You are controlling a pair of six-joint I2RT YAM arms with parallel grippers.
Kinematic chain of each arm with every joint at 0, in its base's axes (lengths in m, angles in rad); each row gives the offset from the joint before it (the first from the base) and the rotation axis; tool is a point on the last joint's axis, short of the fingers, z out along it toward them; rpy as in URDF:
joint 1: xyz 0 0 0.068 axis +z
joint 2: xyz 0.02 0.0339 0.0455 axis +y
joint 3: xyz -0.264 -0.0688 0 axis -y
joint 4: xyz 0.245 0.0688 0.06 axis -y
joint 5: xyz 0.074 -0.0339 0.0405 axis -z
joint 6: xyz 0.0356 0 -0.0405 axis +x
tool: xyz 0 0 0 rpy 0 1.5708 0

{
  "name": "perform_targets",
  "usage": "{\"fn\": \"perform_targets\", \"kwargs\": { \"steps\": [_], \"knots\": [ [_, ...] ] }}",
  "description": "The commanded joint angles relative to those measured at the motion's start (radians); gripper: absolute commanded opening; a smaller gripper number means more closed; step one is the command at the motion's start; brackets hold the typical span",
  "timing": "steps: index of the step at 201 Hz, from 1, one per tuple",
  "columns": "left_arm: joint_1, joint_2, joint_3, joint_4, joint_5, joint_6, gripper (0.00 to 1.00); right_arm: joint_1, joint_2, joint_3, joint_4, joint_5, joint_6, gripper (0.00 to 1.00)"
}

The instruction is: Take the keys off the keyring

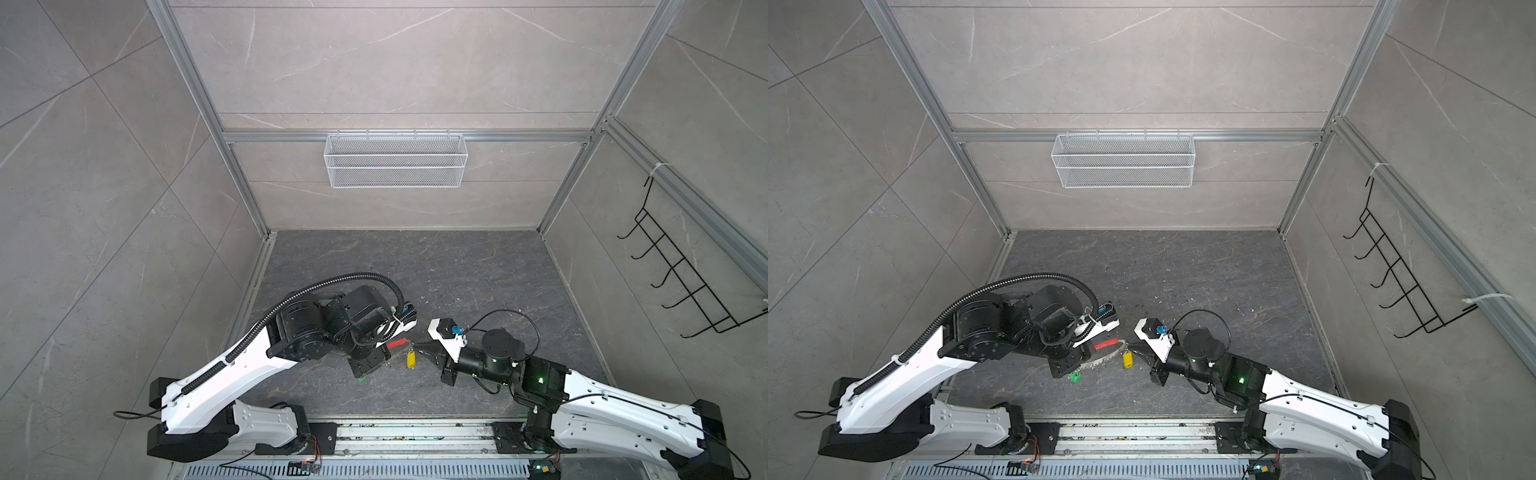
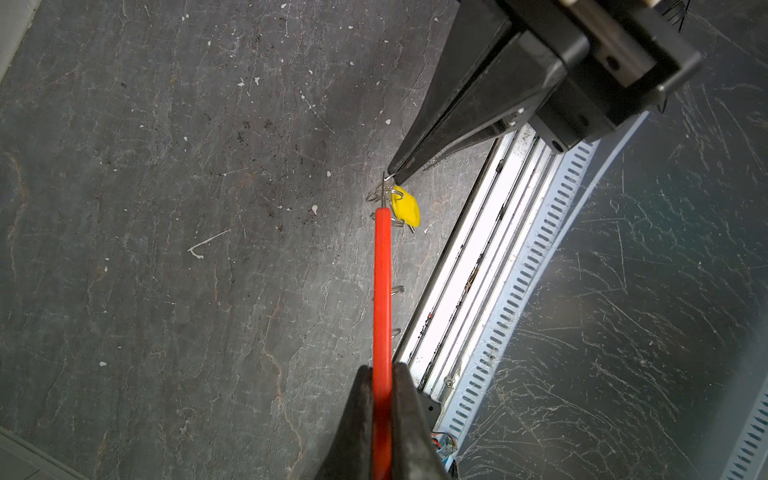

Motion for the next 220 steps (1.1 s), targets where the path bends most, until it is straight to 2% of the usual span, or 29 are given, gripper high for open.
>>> {"fn": "perform_targets", "kwargs": {
  "steps": [1,48,71,77,98,112,125,146,175,198,220],
  "knots": [
    [-0.003,-0.032,-0.001,0.013,0.016,-0.01,0.0,0.0,-0.027,0.009,-0.009,0.039,0.015,0.0],
    [-0.003,-0.06,-0.048,0.06,0.016,-0.04,0.0,-0.006,-0.055,0.027,-0.045,0.035,0.031,0.0],
    [-0.002,-0.089,-0.102,0.097,-0.027,-0.072,0.4,-0.011,-0.035,0.068,-0.09,0.031,0.03,0.0],
    [-0.001,-0.098,-0.115,0.106,-0.061,-0.086,0.45,-0.011,-0.031,0.081,-0.103,0.032,0.03,0.0],
    [0.0,-0.144,-0.164,0.155,-0.186,-0.144,0.51,-0.012,-0.011,0.121,-0.157,0.033,0.034,0.0],
    [0.0,-0.187,-0.186,0.194,-0.279,-0.186,0.52,-0.012,-0.003,0.14,-0.183,0.031,0.043,0.0],
    [0.0,-0.244,-0.235,0.276,-0.294,-0.196,0.52,-0.012,-0.001,0.151,-0.201,0.024,0.048,0.0],
    [0.0,-0.362,-0.366,0.475,-0.228,-0.172,0.51,-0.013,-0.003,0.164,-0.22,0.006,0.044,0.0],
    [0.0,-0.482,-0.546,0.74,-0.076,-0.119,0.47,-0.015,-0.012,0.176,-0.228,-0.034,0.036,0.0],
    [0.001,-0.502,-0.649,0.907,-0.002,-0.09,0.4,-0.018,-0.017,0.185,-0.228,-0.065,0.028,0.0],
    [0.0,-0.487,-0.696,1.002,0.043,-0.069,0.39,-0.024,-0.027,0.188,-0.224,-0.103,0.018,0.0]
  ]
}}
